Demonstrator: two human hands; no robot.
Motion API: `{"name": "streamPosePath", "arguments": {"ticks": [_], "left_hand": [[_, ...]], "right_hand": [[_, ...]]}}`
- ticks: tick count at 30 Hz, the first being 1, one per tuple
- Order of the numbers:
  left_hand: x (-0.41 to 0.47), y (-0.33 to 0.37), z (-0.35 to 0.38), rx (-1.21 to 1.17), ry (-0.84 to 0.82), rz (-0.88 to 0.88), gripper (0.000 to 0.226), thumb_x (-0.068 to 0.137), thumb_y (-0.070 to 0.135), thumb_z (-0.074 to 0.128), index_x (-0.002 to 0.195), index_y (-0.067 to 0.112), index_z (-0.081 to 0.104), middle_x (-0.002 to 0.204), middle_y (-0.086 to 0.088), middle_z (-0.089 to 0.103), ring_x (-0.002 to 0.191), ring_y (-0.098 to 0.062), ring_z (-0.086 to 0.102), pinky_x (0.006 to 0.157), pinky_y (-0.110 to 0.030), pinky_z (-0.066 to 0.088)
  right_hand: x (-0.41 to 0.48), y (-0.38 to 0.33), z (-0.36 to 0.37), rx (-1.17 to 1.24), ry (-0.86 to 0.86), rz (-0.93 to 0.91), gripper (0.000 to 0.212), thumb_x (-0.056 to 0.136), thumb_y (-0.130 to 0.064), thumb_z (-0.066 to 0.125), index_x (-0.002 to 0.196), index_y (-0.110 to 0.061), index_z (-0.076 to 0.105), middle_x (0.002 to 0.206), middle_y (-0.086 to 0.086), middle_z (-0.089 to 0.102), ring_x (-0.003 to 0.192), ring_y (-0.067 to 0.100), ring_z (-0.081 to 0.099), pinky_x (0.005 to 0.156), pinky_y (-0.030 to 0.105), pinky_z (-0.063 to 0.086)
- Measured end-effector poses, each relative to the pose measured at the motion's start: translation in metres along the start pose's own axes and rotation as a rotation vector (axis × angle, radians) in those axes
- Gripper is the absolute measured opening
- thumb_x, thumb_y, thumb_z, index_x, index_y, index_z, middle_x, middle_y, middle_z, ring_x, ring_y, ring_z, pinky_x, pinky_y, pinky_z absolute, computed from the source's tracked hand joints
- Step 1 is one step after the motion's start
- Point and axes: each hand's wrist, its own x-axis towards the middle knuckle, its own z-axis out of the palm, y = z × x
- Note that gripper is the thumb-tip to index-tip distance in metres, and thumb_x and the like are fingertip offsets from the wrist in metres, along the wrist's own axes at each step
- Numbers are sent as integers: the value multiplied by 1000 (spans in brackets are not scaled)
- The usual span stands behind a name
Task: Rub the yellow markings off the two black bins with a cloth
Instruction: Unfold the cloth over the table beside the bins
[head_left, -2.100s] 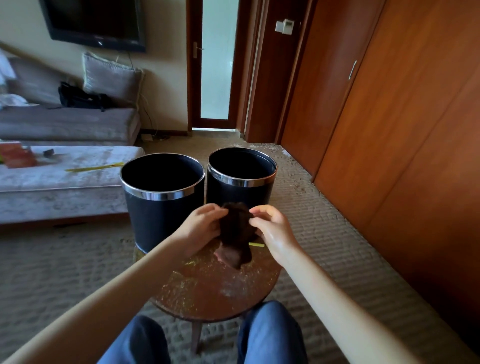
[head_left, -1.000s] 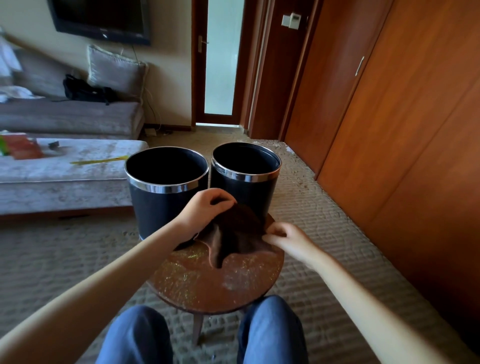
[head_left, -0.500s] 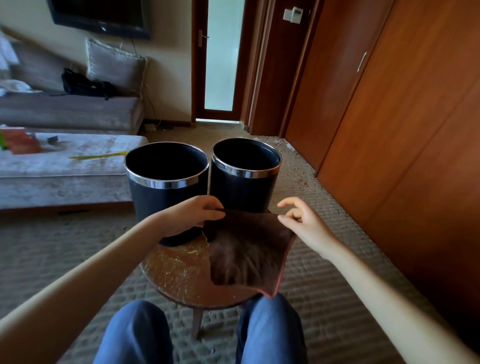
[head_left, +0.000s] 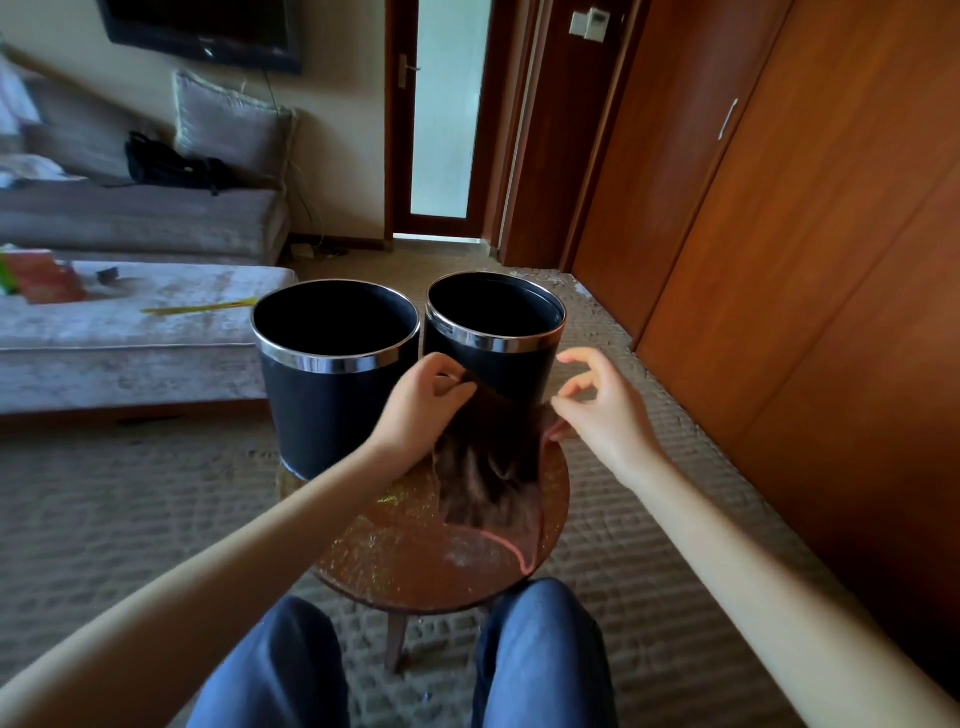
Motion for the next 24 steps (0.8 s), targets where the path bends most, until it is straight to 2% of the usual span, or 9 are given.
{"name": "streamPosePath", "arguments": {"ticks": [2,4,8,10,12,14,16,19,24], "left_hand": [[-8,8,16,55,19,107,9,93,13,68,99,13,62,87,-3,73,79,-14,68,70,-24,54],[-14,15,21,22,30,165,5,96,13,65,99,17,62,88,3,72,80,-7,69,68,-15,51],[-16,17,10,-50,37,207,4,98,11,62,101,11,64,88,2,74,83,-7,72,72,-21,56],[-17,16,5,-54,7,217,4,98,10,62,101,9,63,86,2,75,82,-8,72,73,-25,57],[-18,15,3,-33,-4,240,4,98,10,61,101,10,63,84,2,75,81,-9,72,74,-27,57],[-21,15,3,-21,-11,258,5,99,9,60,101,10,64,84,1,75,81,-12,72,74,-30,57],[-23,17,3,-32,-23,259,6,99,8,59,101,9,64,84,-1,74,79,-14,71,70,-29,57],[-24,19,0,-40,-42,244,9,100,10,57,104,8,65,85,0,73,78,-10,70,68,-26,55],[-26,23,-4,-28,-69,242,10,97,11,63,106,9,66,92,-4,74,86,-13,71,76,-28,55]], "right_hand": [[-3,-18,15,162,-64,-15,37,89,8,61,118,-16,58,91,9,61,62,13,70,61,26,60],[-3,-29,24,206,-100,-47,31,90,8,58,114,-13,61,91,10,64,71,18,72,69,35,63],[-2,-32,22,230,-207,-48,33,88,12,50,112,-10,59,103,9,61,97,20,68,88,37,59],[-6,-32,19,115,-262,-134,34,88,14,51,110,-11,58,110,6,58,105,17,65,93,33,57],[-9,-31,20,-96,-219,-285,27,89,12,55,104,-9,61,109,5,59,100,14,67,89,29,57],[-8,-32,24,-201,-162,-394,16,90,7,60,96,-7,64,101,4,60,87,14,69,80,30,59],[-5,-33,26,-240,-132,-436,8,90,-1,64,93,-8,65,93,1,62,76,10,67,70,30,58],[0,-35,24,-327,-107,-467,4,91,-11,67,92,-13,65,87,-6,61,68,-2,54,62,19,45],[2,-38,24,-371,-99,-458,6,92,-18,67,92,-16,61,78,-7,60,67,4,56,59,23,46]]}}
